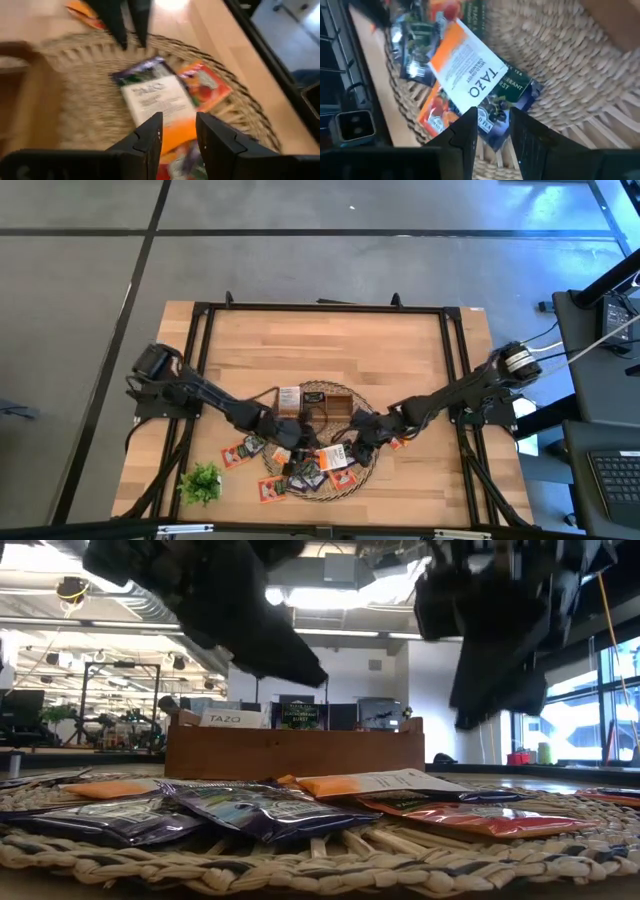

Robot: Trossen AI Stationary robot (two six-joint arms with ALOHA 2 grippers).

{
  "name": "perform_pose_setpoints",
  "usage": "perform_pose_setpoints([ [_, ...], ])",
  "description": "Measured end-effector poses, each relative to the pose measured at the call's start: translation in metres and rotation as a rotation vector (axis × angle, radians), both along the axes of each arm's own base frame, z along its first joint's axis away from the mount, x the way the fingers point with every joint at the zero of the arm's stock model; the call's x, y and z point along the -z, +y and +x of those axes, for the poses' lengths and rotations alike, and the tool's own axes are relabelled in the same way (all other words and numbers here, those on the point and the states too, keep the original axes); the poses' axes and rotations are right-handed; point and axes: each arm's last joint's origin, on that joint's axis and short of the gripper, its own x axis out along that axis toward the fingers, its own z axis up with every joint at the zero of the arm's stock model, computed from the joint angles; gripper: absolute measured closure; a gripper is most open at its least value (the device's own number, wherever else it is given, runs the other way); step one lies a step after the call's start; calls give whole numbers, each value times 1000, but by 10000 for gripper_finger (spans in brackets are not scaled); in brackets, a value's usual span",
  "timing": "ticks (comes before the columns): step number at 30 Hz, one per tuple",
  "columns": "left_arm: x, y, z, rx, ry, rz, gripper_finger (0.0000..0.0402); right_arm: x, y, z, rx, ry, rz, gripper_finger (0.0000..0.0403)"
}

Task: Pick & Place Tea
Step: Put the violet tea bag into the middle slot of the wooden organizer

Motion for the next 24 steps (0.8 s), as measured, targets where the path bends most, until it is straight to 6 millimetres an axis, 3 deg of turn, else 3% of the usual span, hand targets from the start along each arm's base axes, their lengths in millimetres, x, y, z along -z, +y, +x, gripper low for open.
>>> perform_pose_setpoints([
  [6,17,-12,9,5,55,-11,288,20,2,5,17,51,-6,288],
  [19,41,-12,30,-47,93,5,288,22,2,3,-6,63,-36,287],
  [24,45,-13,37,-34,105,-11,288,21,2,3,14,67,-23,260],
])
